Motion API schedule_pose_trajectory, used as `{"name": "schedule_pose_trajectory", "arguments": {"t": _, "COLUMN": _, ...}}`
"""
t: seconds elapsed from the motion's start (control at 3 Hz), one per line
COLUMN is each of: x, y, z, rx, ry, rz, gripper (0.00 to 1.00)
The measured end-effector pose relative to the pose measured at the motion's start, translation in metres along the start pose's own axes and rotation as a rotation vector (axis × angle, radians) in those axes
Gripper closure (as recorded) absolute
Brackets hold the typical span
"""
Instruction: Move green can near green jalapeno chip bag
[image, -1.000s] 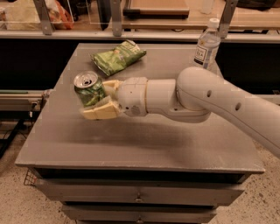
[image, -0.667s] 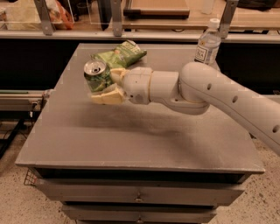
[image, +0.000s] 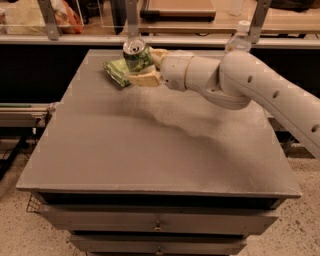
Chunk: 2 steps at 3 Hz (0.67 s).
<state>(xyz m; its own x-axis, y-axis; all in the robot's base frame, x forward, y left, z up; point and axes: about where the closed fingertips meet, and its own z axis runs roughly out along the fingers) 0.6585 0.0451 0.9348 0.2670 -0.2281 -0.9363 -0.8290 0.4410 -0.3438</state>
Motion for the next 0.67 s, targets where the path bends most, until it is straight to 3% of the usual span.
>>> {"name": "schedule_pose_trajectory", "arguments": {"t": 0.33, "x": 0.021, "y": -0.032, "z": -0.004, "rx": 0.103, "ry": 0.019, "rz": 0.011, "gripper": 1.0}}
{"name": "schedule_pose_trajectory", "arguments": {"t": 0.67, "x": 0.042, "y": -0.047, "z": 0.007, "rx": 0.19, "ry": -0.021, "rz": 0.071, "gripper": 1.0}}
